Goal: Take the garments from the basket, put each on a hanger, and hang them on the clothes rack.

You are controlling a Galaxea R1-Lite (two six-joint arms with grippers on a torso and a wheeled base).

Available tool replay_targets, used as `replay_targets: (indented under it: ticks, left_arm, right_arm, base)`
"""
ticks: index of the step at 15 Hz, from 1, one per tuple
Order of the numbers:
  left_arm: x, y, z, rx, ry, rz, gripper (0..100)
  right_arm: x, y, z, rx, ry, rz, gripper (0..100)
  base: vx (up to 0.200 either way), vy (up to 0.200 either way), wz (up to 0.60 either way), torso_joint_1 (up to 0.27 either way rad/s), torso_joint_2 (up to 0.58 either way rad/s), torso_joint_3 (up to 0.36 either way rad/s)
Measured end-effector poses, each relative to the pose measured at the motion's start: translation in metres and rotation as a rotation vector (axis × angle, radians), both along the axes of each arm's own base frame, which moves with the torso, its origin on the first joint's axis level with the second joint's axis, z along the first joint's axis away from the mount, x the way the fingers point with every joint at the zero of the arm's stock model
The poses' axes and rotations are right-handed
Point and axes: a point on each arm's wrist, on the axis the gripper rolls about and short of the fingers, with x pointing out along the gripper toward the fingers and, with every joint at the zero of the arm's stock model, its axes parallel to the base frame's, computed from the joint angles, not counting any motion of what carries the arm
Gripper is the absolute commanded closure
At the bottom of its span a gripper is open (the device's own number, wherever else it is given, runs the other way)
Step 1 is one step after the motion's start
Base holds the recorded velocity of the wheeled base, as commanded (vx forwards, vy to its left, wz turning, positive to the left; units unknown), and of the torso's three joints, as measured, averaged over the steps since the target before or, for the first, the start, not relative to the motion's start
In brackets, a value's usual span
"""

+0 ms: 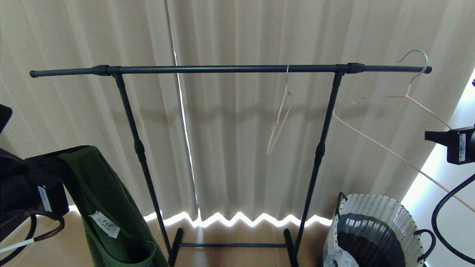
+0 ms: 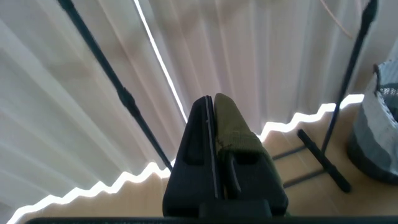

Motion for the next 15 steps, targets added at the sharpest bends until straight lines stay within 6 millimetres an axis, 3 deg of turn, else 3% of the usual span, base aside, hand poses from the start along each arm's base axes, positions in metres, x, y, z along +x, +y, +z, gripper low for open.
replay_targets:
  ticks: [7,15]
  left_arm:
    - [0.006,-0.002,0.001,0.002,0.013,0.005,100]
    - [0.039,-0.019,0.005,0.022,0.06,-0.006,100]
  right_arm:
    - [-0.016,0.0,-0.025,0.007,0.071,0.007,100]
    - [-0.035,0.002,-0.032,0.023,0.017,0.044,100]
  base:
    - [0.0,0.0,0.0,0.0,0.0,0.0]
    - [0.0,0.0,0.0,0.0,0.0,0.0]
